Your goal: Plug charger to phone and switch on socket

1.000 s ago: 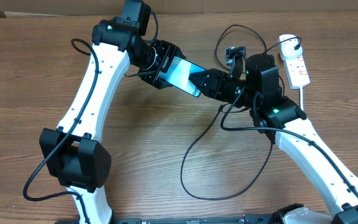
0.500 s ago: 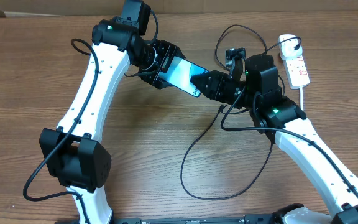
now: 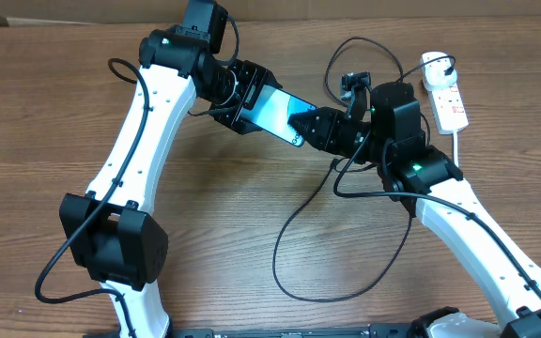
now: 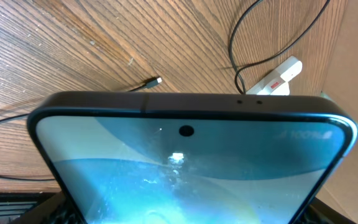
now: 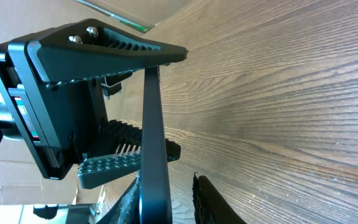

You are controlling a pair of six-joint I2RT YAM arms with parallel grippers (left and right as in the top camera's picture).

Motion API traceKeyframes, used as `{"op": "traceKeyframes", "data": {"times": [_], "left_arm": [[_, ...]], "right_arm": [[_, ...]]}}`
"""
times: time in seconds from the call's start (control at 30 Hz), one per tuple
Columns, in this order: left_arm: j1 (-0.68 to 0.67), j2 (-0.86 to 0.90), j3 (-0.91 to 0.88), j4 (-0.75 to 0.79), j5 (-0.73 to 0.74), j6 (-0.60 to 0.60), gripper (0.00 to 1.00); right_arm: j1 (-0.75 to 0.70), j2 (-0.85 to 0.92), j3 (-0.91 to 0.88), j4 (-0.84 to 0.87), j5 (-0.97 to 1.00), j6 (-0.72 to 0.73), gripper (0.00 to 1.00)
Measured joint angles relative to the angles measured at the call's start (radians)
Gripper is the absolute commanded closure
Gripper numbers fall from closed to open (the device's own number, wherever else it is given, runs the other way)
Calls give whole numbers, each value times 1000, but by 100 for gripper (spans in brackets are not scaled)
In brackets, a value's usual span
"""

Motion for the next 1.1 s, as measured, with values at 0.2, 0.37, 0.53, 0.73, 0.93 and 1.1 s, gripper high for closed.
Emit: {"op": "traceKeyframes", "data": {"times": [0.2, 0.37, 0.53, 0.73, 0.93, 1.1], "left_arm": [[0, 0, 0, 0, 0, 0, 37], [0, 0, 0, -1, 0, 0, 37], [0, 0, 0, -2, 0, 1, 36], [0, 0, 0, -2, 1, 4, 32], [0, 0, -1, -4, 1, 3, 30], [0, 0, -2, -2, 4, 2, 0]], "right_arm": [[0, 0, 0, 1, -3, 0, 82], [0, 0, 0, 3, -11, 0, 87], [0, 0, 0, 6, -20, 1, 91], [0, 0, 0, 9, -24, 10, 96], [0, 0, 0, 9, -30, 8, 96], [0, 0, 0, 11, -34, 11, 96]]}}
